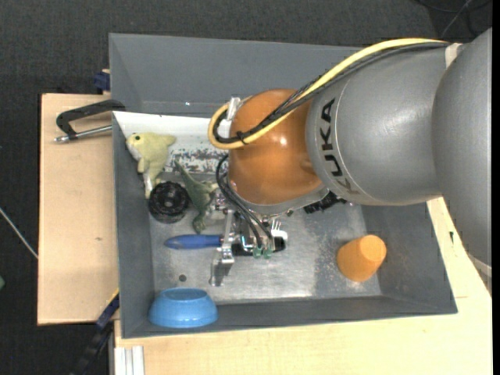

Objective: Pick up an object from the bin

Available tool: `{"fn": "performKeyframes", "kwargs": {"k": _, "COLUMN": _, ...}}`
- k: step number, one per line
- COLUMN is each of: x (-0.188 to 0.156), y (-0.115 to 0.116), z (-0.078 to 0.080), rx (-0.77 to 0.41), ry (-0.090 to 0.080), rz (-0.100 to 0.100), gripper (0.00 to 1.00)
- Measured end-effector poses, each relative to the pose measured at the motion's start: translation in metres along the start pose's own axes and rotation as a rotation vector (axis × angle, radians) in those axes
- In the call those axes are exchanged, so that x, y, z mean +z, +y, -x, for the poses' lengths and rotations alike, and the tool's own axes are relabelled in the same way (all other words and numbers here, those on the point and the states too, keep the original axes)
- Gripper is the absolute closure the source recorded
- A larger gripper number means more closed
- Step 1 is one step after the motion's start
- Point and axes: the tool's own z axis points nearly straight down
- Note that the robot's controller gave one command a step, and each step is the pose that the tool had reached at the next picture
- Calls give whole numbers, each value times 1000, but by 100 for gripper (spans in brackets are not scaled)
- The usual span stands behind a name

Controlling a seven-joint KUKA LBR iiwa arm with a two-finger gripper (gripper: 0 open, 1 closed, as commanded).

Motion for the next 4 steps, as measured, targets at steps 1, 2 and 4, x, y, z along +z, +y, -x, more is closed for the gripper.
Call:
{"fn": "performKeyframes", "kwargs": {"k": 1, "x": 89, "y": -33, "z": 11, "rx": 273, "ry": -4, "rz": 1, "gripper": 0}}
{"fn": "performKeyframes", "kwargs": {"k": 2, "x": 88, "y": -32, "z": 12, "rx": 274, "ry": -7, "rz": 3, "gripper": 100}}
{"fn": "performKeyframes", "kwargs": {"k": 4, "x": -67, "y": -42, "z": 16, "rx": 289, "ry": -19, "rz": 7, "gripper": 100}}
